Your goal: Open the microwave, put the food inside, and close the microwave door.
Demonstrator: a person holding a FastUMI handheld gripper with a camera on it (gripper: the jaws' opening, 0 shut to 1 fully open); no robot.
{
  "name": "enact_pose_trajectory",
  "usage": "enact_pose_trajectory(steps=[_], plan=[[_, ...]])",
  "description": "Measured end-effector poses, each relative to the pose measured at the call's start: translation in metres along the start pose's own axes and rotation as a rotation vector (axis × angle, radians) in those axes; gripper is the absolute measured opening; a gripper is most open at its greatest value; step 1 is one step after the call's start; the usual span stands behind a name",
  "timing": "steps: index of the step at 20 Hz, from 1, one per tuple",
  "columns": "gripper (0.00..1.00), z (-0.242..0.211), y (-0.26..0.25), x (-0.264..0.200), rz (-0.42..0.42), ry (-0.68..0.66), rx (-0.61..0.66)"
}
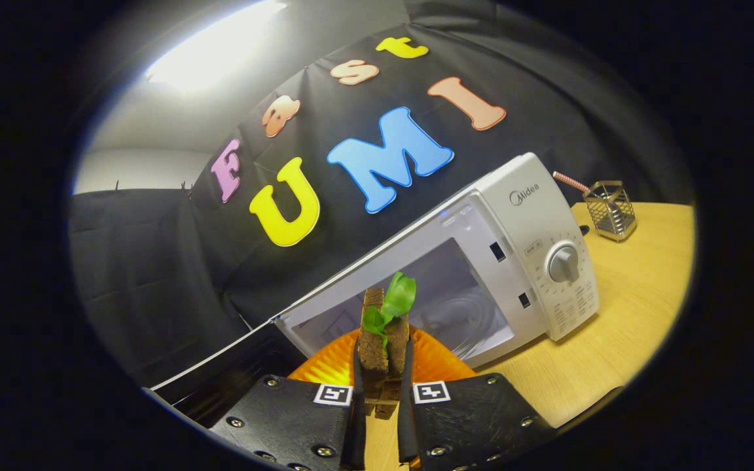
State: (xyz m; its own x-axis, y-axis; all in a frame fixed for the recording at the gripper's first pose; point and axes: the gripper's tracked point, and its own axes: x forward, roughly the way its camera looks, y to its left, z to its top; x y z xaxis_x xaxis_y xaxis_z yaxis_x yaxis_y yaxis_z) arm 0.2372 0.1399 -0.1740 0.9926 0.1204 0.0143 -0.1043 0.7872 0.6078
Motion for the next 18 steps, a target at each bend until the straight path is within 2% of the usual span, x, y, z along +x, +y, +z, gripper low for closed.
enact_pose_trajectory(steps=[9,13,18], plan=[[0.19,-0.02,-0.031,0.072,-0.117,-0.06,0.279],[0.19,-0.031,-0.043,0.1,-0.178,-0.086,0.332],[0.19,-0.038,-0.054,0.121,-0.202,-0.104,0.45]])
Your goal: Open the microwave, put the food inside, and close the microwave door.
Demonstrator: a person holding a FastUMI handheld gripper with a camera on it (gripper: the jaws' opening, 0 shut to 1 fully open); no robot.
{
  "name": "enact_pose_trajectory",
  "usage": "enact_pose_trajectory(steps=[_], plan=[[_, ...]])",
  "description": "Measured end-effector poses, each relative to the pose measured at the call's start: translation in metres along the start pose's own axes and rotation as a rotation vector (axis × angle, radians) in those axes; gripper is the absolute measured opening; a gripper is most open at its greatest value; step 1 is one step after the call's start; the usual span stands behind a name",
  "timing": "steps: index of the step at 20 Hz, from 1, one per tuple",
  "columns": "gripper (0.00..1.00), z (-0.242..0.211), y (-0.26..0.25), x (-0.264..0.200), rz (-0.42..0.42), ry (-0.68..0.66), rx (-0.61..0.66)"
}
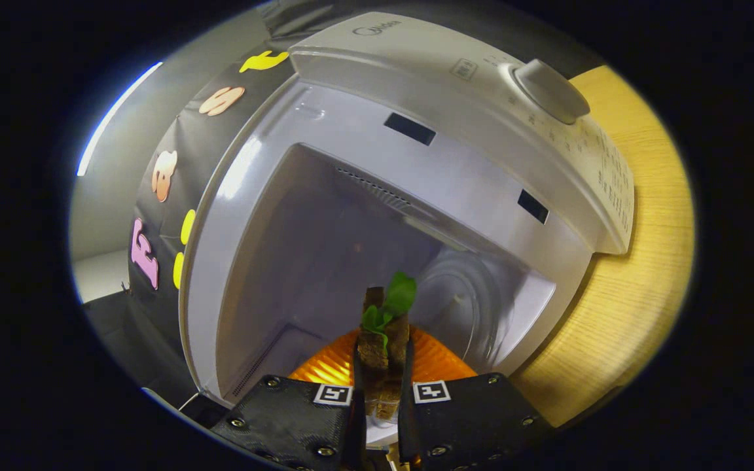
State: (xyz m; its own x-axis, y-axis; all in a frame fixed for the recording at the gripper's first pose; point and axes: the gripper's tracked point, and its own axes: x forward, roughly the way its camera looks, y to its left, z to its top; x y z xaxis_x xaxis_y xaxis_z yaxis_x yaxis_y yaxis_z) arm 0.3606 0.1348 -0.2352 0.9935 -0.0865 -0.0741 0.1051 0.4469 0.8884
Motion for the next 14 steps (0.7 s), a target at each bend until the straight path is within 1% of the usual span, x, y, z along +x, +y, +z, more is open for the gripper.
enact_pose_trajectory(steps=[3,6,10,12,13,14], plan=[[0.19,-0.001,-0.003,0.011,-0.015,-0.014,-0.004],[0.19,-0.002,-0.005,0.019,-0.035,-0.02,0.062],[0.19,-0.002,-0.015,0.023,-0.081,-0.013,0.046],[0.28,0.001,-0.019,0.024,-0.101,-0.001,0.043],[0.36,0.002,-0.019,0.025,-0.099,0.0,0.03],[0.38,0.006,-0.017,0.023,-0.091,0.0,0.005]])
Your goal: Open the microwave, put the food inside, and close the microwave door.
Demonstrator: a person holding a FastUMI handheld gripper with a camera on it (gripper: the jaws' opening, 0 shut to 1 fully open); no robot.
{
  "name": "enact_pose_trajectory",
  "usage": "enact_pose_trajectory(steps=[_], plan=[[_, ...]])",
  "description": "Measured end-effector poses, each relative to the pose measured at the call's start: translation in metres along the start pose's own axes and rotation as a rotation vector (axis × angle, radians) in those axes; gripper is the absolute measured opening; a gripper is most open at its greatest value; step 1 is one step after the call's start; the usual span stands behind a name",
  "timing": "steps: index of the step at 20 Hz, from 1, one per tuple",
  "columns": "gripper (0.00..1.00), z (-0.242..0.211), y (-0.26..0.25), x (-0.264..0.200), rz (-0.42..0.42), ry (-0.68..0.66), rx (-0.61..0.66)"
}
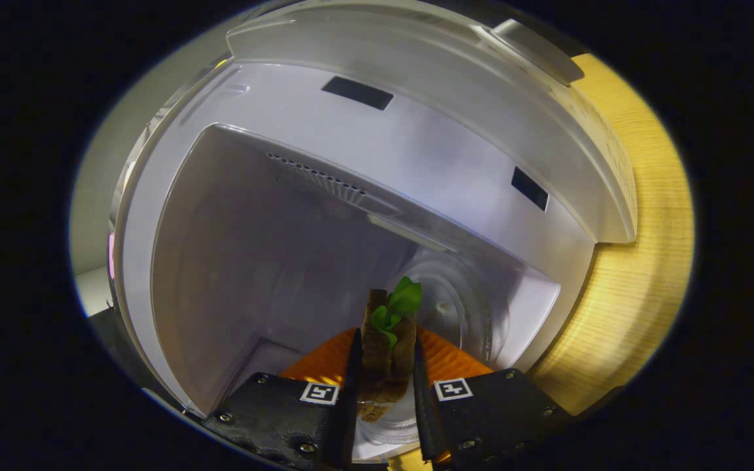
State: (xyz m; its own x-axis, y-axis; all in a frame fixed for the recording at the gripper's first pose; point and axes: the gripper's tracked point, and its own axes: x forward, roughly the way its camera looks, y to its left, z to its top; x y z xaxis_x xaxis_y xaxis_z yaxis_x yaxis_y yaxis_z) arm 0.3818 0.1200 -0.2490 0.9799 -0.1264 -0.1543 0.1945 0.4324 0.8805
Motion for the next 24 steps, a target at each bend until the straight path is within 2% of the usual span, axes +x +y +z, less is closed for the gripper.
enact_pose_trajectory(steps=[2,3,5,11,14,17,24], plan=[[0.58,0.005,0.006,-0.001,0.019,-0.003,-0.056],[0.76,0.008,0.009,-0.003,0.02,-0.003,-0.081],[0.82,0.02,0.013,-0.008,0.023,-0.026,-0.116],[0.82,0.054,0.02,-0.019,0.049,-0.086,-0.223],[0.82,0.05,0.022,-0.028,0.049,-0.039,-0.285],[0.82,0.046,0.021,-0.042,0.045,0.007,-0.395],[0.82,0.046,0.024,-0.094,0.109,0.088,-0.67]])
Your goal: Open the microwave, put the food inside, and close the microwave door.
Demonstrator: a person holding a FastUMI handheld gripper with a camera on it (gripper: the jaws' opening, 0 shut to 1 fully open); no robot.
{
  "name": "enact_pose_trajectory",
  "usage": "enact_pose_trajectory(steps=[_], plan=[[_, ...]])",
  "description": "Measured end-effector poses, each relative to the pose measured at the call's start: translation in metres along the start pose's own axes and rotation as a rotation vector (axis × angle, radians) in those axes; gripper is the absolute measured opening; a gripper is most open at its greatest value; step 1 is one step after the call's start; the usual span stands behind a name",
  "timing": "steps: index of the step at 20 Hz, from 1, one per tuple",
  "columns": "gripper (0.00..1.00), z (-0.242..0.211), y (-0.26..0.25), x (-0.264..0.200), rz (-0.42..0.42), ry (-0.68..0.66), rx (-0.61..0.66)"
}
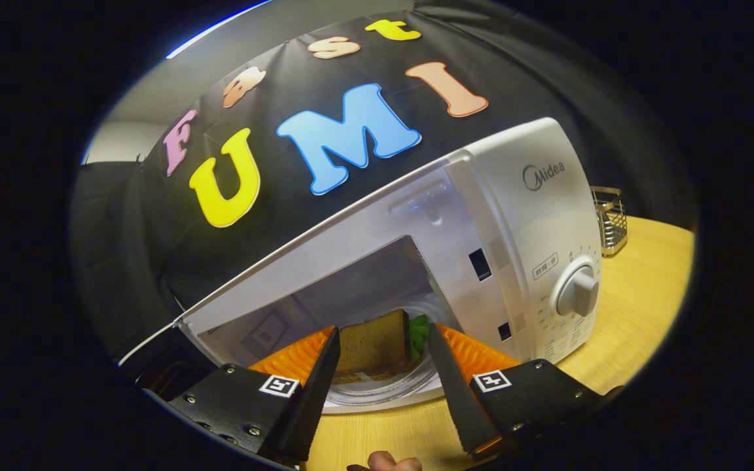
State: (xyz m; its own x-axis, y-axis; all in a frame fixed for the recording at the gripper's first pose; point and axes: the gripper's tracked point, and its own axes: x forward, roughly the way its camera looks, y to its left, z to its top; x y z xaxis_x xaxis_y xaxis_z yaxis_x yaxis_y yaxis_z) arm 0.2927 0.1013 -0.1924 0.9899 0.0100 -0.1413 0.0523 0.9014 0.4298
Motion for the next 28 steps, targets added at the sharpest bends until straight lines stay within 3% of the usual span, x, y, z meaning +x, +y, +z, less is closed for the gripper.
enact_pose_trajectory(steps=[5,12,15,19,20,28], plan=[[0.82,0.008,0.007,-0.045,0.044,-0.001,-0.182],[0.8,0.023,0.015,-0.115,0.037,-0.039,-0.299],[0.66,0.029,0.013,-0.137,0.019,-0.051,-0.327],[0.31,0.033,0.011,-0.173,-0.001,-0.06,-0.307],[0.26,0.034,0.015,-0.181,0.01,-0.066,-0.302],[0.25,0.025,0.066,-0.259,0.122,-0.099,-0.37]])
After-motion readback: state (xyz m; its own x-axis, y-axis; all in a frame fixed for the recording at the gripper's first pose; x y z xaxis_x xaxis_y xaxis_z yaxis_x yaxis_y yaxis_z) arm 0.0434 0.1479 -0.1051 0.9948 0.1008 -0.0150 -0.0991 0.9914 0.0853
